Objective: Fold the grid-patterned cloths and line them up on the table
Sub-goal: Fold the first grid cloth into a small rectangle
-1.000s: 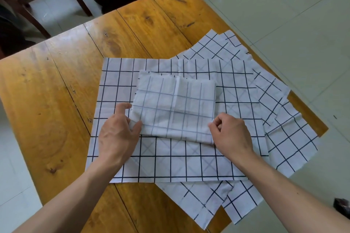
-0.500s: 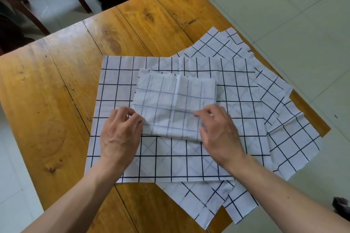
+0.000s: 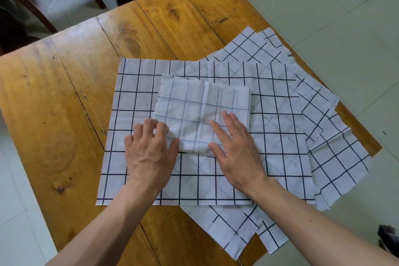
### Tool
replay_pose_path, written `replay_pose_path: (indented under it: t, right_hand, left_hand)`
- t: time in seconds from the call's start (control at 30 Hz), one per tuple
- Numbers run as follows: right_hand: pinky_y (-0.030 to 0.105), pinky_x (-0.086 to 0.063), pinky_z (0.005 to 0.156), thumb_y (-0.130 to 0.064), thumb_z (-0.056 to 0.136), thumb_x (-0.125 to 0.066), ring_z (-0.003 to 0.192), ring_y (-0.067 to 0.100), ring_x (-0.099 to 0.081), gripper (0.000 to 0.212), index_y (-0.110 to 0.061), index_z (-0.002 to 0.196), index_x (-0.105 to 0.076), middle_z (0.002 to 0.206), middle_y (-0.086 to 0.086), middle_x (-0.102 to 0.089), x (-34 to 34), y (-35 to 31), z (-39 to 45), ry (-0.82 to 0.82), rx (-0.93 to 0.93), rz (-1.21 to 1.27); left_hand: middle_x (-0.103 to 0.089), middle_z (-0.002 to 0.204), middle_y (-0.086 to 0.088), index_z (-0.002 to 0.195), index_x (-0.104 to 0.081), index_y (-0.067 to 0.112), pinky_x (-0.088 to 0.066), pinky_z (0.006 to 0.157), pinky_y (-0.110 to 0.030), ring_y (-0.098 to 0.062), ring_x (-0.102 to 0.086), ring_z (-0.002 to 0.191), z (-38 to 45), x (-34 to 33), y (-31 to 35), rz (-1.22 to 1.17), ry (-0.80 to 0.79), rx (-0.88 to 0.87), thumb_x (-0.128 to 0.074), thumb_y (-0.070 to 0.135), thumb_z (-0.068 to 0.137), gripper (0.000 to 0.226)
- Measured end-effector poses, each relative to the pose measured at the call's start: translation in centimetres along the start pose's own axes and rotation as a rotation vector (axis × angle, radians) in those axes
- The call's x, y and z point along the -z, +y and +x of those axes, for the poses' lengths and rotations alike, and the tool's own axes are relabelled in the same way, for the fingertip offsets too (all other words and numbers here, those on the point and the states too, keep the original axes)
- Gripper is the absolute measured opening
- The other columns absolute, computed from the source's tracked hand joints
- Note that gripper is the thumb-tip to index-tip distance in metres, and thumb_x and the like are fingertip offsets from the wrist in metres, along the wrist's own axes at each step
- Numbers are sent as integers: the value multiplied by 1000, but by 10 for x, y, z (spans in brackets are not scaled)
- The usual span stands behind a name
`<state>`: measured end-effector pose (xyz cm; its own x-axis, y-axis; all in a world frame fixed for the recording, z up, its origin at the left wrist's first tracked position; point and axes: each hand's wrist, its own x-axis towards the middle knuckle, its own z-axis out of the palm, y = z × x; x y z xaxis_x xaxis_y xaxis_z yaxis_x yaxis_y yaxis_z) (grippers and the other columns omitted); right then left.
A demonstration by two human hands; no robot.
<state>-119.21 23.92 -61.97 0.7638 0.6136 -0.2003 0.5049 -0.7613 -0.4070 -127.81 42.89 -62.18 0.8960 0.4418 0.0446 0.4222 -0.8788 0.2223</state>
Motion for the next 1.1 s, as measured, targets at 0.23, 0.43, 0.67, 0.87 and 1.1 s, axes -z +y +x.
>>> replay_pose_path:
  t: [0.23,0.43,0.67,0.87,1.1]
  right_hand:
    - [35,3,123,-41,102,-30,151,16,9,59,-18,156,-20,165,4,-3,-5,-37,25,-32,136,-18]
    - [37,12,122,-38,105,-25,147,18,27,62,-21,157,5,162,4,22,-8,-32,26,-137,138,-160]
    - [38,18,116,-53,90,8,142,15,37,69,-25,151,24,157,1,35,-2,4,1,-172,49,-263]
    - [39,12,119,-54,98,-9,148,18,23,68,-23,156,7,163,4,19,-13,7,2,-91,59,-249]
    - [39,14,118,-56,96,-5,146,17,29,69,-25,154,17,161,2,26,-10,13,1,-109,73,-273]
  left_hand:
    - [-57,110,-7,101,-59,16,-41,75,-44,-31,-53,98,0,0,4,-4,3,12,-72,32,83,27]
    - [-56,111,-6,103,-59,16,-40,74,-44,-30,-52,98,0,-1,0,-11,-2,6,-72,34,84,28]
    - [-54,119,-5,111,-57,18,-37,83,-43,-29,-48,108,-2,1,4,12,-29,9,-67,39,88,32]
    - [-49,142,-5,132,-48,17,-31,104,-45,-28,-42,131,-11,-11,40,8,-112,-167,-55,44,92,49]
    - [-35,154,-5,144,-39,16,-25,107,-45,-27,-33,141,-16,-14,11,-1,-139,-129,-40,33,96,52]
